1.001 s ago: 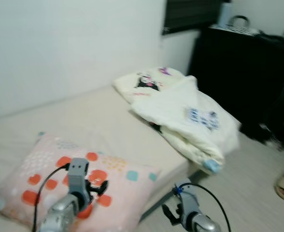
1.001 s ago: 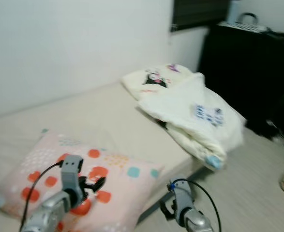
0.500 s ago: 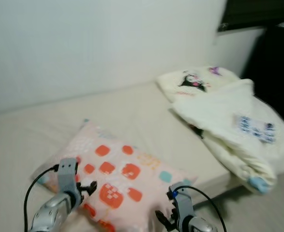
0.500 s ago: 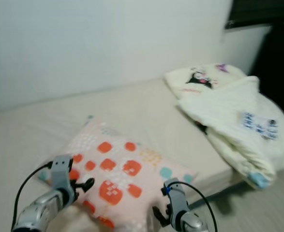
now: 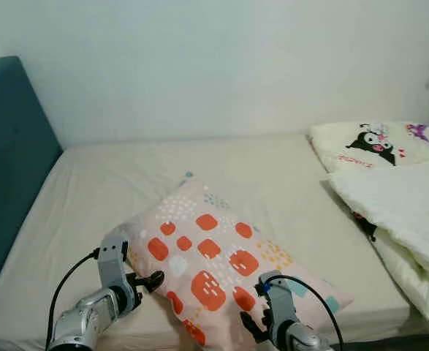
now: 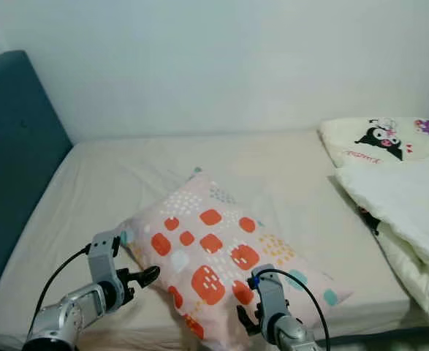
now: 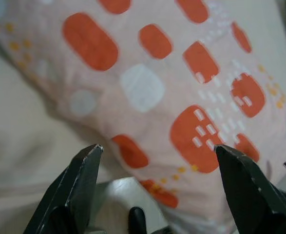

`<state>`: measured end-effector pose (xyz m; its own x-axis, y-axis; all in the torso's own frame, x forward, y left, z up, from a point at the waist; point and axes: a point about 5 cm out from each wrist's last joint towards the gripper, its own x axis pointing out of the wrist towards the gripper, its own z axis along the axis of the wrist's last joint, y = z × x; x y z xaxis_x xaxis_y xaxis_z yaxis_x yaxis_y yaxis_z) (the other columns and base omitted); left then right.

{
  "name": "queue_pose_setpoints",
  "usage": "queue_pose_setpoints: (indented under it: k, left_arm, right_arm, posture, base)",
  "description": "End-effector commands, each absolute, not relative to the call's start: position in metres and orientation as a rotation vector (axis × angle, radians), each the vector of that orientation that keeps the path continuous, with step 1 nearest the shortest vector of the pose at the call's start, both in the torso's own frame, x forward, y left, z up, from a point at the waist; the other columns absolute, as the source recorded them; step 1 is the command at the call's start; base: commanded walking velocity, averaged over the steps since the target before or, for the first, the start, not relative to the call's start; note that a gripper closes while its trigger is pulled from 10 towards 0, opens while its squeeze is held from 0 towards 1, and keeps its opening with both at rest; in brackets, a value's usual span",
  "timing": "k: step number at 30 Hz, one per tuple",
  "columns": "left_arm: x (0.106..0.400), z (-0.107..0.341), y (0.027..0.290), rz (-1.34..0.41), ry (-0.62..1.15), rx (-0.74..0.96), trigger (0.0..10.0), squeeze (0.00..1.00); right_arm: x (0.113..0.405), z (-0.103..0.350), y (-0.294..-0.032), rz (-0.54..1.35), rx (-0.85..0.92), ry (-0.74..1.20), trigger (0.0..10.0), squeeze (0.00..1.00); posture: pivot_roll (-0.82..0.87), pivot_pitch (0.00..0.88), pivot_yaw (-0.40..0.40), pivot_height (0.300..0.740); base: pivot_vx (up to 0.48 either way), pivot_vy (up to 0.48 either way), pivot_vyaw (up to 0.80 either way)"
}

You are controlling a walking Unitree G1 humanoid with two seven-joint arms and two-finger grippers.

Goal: Clean up the room

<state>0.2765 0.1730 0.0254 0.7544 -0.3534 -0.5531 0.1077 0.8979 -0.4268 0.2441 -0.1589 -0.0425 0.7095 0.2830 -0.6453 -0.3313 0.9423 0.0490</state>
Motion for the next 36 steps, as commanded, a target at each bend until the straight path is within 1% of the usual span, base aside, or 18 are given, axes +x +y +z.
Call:
queue_pose_setpoints:
  k: [1,7,8,12,17,19,23,25,27,29,31,33,34,35,36]
  left_arm:
    - [0.273,0.022,0.164,-0.296,0.702,-0.406,10.0,0.0]
    - [0.271,0.021,0.162,-0.304,0.719,-0.395,10.0,0.0]
    - [0.272,0.02,0.163,-0.299,0.726,-0.365,10.0,0.0]
    - [0.274,0.02,0.165,-0.278,0.715,-0.351,10.0,0.0]
    - [0.287,0.029,0.17,-0.227,0.633,-0.375,10.0,0.0]
    - [0.287,0.029,0.17,-0.227,0.633,-0.375,10.0,0.0]
    - [0.292,0.031,0.173,-0.206,0.608,-0.368,10.0,0.0]
    - [0.301,0.033,0.176,-0.147,0.58,-0.374,10.0,0.0]
    - [0.301,0.033,0.176,-0.147,0.58,-0.374,10.0,0.0]
    - [0.304,0.034,0.177,-0.123,0.563,-0.392,10.0,0.0]
    - [0.314,0.038,0.181,-0.066,0.527,-0.436,10.0,0.0]
    - [0.314,0.038,0.181,-0.066,0.527,-0.436,10.0,0.0]
    - [0.318,0.04,0.186,-0.024,0.505,-0.448,10.0,0.0]
    - [0.318,0.04,0.186,-0.024,0.505,-0.448,10.0,0.0]
    - [0.322,0.041,0.193,0.029,0.479,-0.459,10.0,0.0]
  right_arm:
    - [0.237,-0.048,-0.163,0.318,-0.055,0.739,10.0,0.0]
    - [0.237,-0.048,-0.164,0.313,-0.053,0.741,10.0,0.0]
    - [0.237,-0.048,-0.165,0.312,-0.055,0.743,10.0,0.0]
    - [0.238,-0.048,-0.165,0.302,-0.061,0.743,10.0,0.0]
    - [0.244,-0.043,-0.168,0.253,-0.063,0.716,10.0,0.0]
    - [0.244,-0.043,-0.168,0.253,-0.063,0.716,10.0,0.0]
    - [0.246,-0.042,-0.168,0.248,-0.064,0.708,10.0,0.0]
    - [0.25,-0.039,-0.167,0.245,-0.057,0.692,10.0,0.0]
    - [0.25,-0.039,-0.167,0.245,-0.057,0.692,10.0,0.0]
    - [0.251,-0.038,-0.166,0.245,-0.053,0.686,10.0,0.0]
    - [0.256,-0.034,-0.164,0.245,-0.037,0.673,10.0,0.0]
    - [0.256,-0.034,-0.164,0.245,-0.037,0.673,10.0,0.0]
    - [0.26,-0.031,-0.163,0.253,-0.016,0.659,10.0,0.0]
    - [0.26,-0.031,-0.163,0.253,-0.016,0.659,10.0,0.0]
    - [0.265,-0.026,-0.161,0.256,0.008,0.635,10.0,0.0]
  posture:
    - [-0.1,0.026,-0.001,0.74]
    - [-0.1,0.026,-0.005,0.74]
    - [-0.1,0.025,-0.006,0.74]
    - [-0.1,0.025,-0.009,0.74]
    - [-0.11,0.026,-0.009,0.74]
    - [-0.11,0.026,-0.009,0.74]
    - [-0.11,0.021,-0.009,0.74]
    - [-0.11,0.019,-0.009,0.74]
    - [-0.11,0.019,-0.009,0.74]
    - [-0.12,0.02,-0.009,0.74]
    - [-0.12,0.018,-0.011,0.74]
    - [-0.12,0.018,-0.011,0.74]
    - [-0.12,0.017,-0.012,0.735]
    - [-0.12,0.017,-0.012,0.735]
    - [-0.13,0.019,-0.009,0.73]
  base:
    - [0.0,-0.48,0.0]
    - [0.0,-0.43,0.0]
    - [0.0,0.0,0.0]
    - [0.0,0.0,0.0]
    - [0.0,0.0,0.0]
    - [0.0,0.0,0.0]
    - [0.0,-0.48,0.0]
    - [0.0,-0.386,0.0]
    - [0.0,-0.292,0.0]
    - [0.0,0.0,0.0]
    - [0.0,0.0,0.0]
    - [0.0,0.0,0.0]
    - [0.0,0.0,0.0]
    - [0.0,0.0,0.0]
    - [0.0,0.0,0.0]
